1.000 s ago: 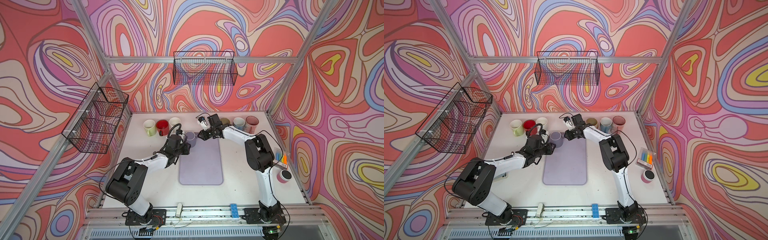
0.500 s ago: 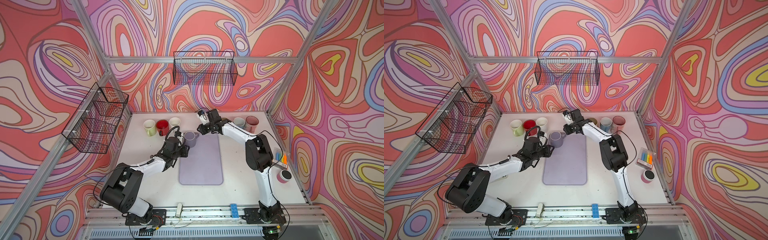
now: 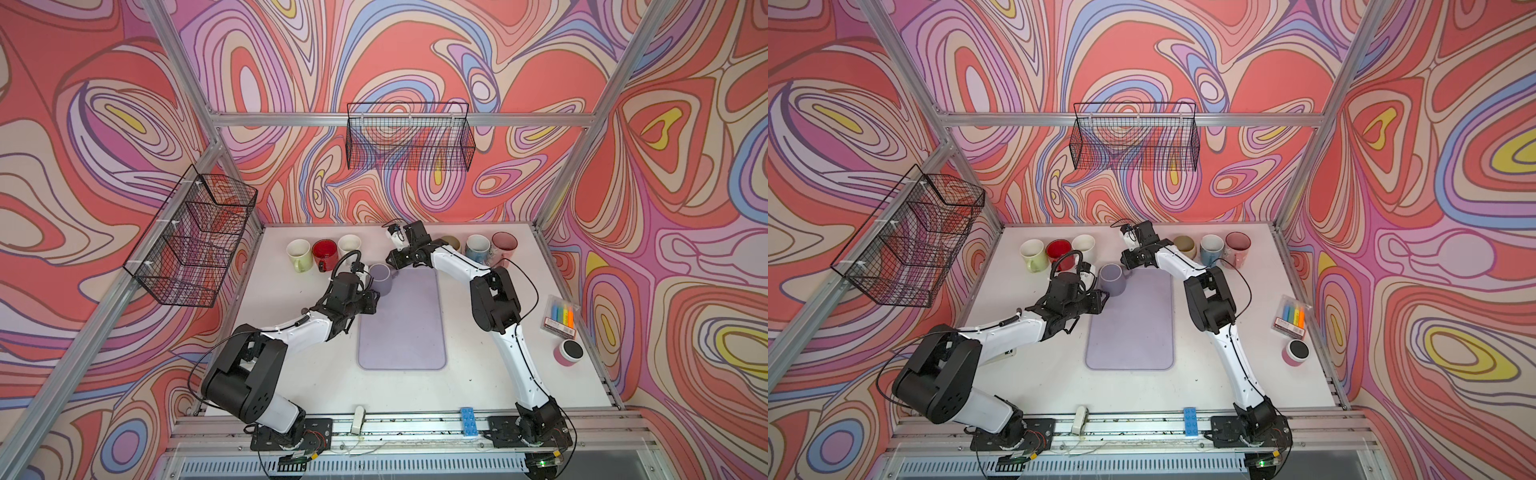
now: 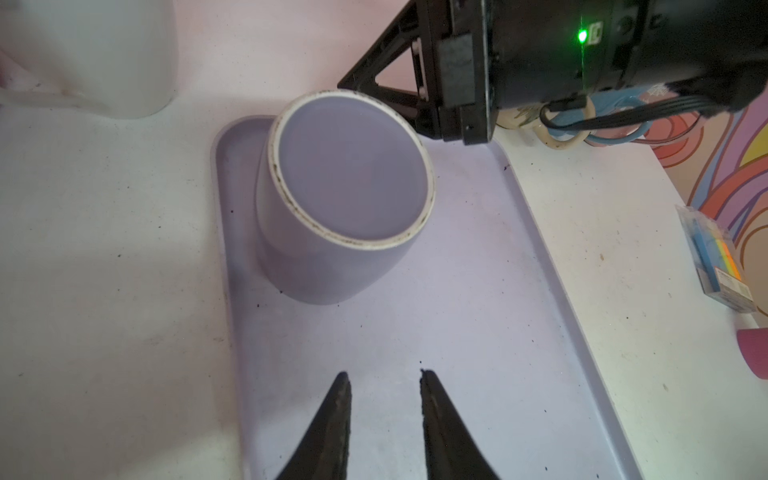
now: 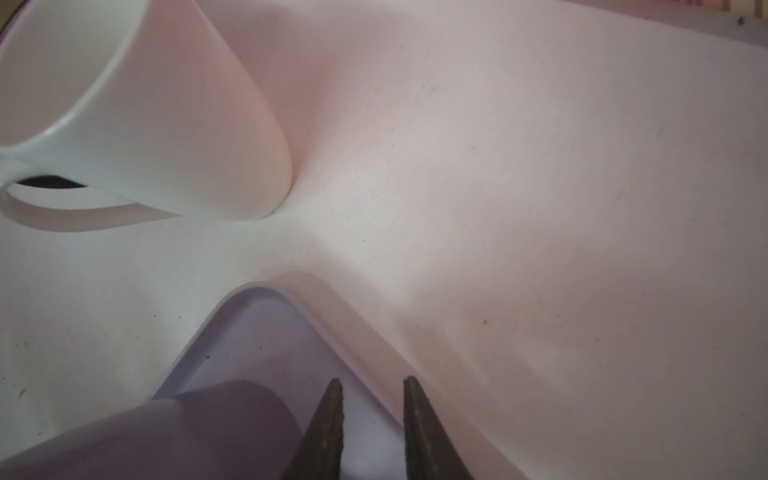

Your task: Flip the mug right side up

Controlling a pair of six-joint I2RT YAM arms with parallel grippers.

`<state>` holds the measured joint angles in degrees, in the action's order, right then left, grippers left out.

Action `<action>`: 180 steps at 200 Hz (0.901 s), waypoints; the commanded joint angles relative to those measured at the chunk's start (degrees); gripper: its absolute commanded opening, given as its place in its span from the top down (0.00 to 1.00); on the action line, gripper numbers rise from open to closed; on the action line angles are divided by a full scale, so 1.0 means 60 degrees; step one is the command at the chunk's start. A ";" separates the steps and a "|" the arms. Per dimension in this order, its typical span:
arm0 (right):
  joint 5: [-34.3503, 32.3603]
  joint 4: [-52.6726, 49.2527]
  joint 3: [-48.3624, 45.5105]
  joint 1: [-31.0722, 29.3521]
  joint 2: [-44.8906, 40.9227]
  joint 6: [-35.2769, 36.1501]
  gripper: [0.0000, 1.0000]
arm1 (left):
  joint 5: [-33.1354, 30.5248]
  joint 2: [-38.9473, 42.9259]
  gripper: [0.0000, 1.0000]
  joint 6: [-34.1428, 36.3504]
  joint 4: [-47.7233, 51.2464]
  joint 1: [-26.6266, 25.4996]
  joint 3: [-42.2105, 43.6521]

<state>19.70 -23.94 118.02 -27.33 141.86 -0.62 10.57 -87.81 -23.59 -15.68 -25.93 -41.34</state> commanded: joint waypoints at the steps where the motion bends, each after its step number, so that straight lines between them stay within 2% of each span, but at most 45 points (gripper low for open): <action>1: 0.0444 0.0167 -0.0783 -0.0044 -0.0819 0.0266 0.74 | -0.0030 -0.0306 0.68 0.0081 -0.0116 -0.0029 -0.0197; 31: 0.0755 0.0171 -0.1703 -0.0058 -0.1389 0.0521 0.75 | -0.0061 -0.0488 0.68 0.0036 -0.0286 -0.0036 -0.0294; 59: 0.0591 0.0114 -0.2394 -0.0111 -0.1989 0.0602 0.76 | -0.0100 -0.0583 0.68 0.0065 -0.0359 -0.0028 -0.0361; 126: -0.0167 0.0606 -0.4904 -0.0644 -0.4061 -0.0029 0.76 | 0.0121 -0.0906 0.68 -0.0049 -0.0813 -0.0034 -0.0317; 161: -0.0159 0.0767 -0.5708 -0.1032 -0.4540 -0.0390 0.76 | 0.0266 -0.1093 0.68 -0.0117 -0.1094 -0.0028 -0.0331; 180: -0.0648 0.0750 -0.6004 -0.1175 -0.4758 -0.0584 0.77 | 0.0348 -0.1130 0.68 -0.0131 -0.1127 -0.0028 -0.0335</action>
<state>18.85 -20.12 84.47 -33.19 115.26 -1.74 11.42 -93.73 -24.05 -20.23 -25.93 -42.35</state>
